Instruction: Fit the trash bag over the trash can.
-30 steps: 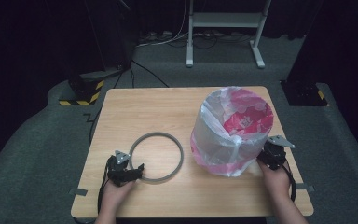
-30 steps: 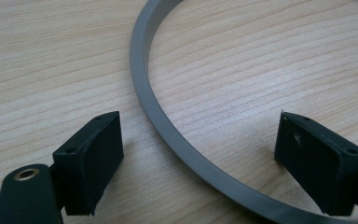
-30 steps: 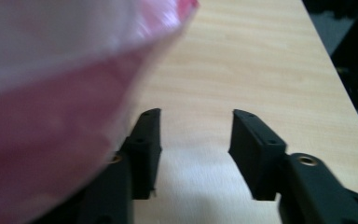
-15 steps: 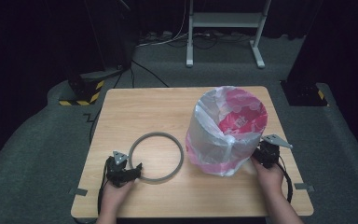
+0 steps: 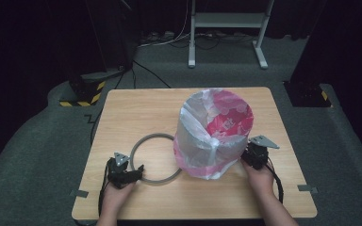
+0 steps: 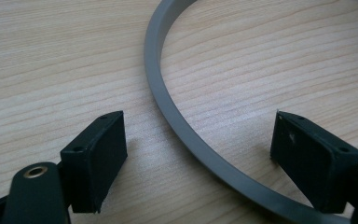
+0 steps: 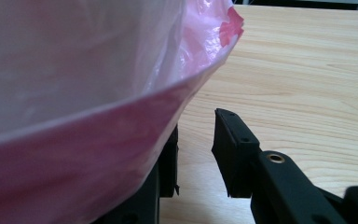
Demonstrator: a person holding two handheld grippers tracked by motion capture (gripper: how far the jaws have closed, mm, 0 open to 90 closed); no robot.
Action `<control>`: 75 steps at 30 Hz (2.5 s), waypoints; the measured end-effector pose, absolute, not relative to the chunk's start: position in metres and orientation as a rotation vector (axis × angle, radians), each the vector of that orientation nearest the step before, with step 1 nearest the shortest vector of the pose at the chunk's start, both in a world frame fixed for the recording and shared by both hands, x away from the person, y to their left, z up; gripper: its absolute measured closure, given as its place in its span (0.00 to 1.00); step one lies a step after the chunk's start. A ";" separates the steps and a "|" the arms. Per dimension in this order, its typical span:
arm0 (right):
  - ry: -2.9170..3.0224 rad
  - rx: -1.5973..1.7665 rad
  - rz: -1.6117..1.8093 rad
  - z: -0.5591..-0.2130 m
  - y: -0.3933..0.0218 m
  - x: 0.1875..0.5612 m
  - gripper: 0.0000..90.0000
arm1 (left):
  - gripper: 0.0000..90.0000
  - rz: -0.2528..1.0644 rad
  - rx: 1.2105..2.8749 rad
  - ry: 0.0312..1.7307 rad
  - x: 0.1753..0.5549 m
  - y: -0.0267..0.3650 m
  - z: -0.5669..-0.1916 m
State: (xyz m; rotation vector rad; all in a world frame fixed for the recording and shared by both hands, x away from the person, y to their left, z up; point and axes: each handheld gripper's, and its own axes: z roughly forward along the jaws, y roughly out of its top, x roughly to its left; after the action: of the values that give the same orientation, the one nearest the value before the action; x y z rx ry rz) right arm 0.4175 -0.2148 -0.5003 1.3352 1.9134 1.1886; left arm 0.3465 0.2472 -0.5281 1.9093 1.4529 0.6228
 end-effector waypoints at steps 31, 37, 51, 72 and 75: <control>2.022 1.435 0.914 -0.523 -0.250 0.400 0.45 | 0.22 0.660 1.895 1.497 0.345 0.246 -0.528; 2.031 1.425 0.913 -0.523 -0.249 0.400 0.45 | 0.22 0.645 1.909 1.534 0.348 0.245 -0.525; 2.039 1.418 0.917 -0.524 -0.249 0.400 0.43 | 0.25 0.382 2.162 1.761 0.378 0.241 -0.498; 2.040 1.416 0.918 -0.524 -0.249 0.400 0.43 | 0.47 0.074 2.367 1.965 0.446 0.242 -0.484; 2.041 1.413 0.918 -0.524 -0.249 0.400 0.43 | 0.55 0.050 2.360 1.975 0.449 0.244 -0.483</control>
State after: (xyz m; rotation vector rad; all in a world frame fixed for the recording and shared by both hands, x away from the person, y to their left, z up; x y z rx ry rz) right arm 0.3996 -0.2491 -0.5236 1.4129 2.0413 0.9179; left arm 0.4495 0.2438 -0.4832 2.3602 1.9747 0.0498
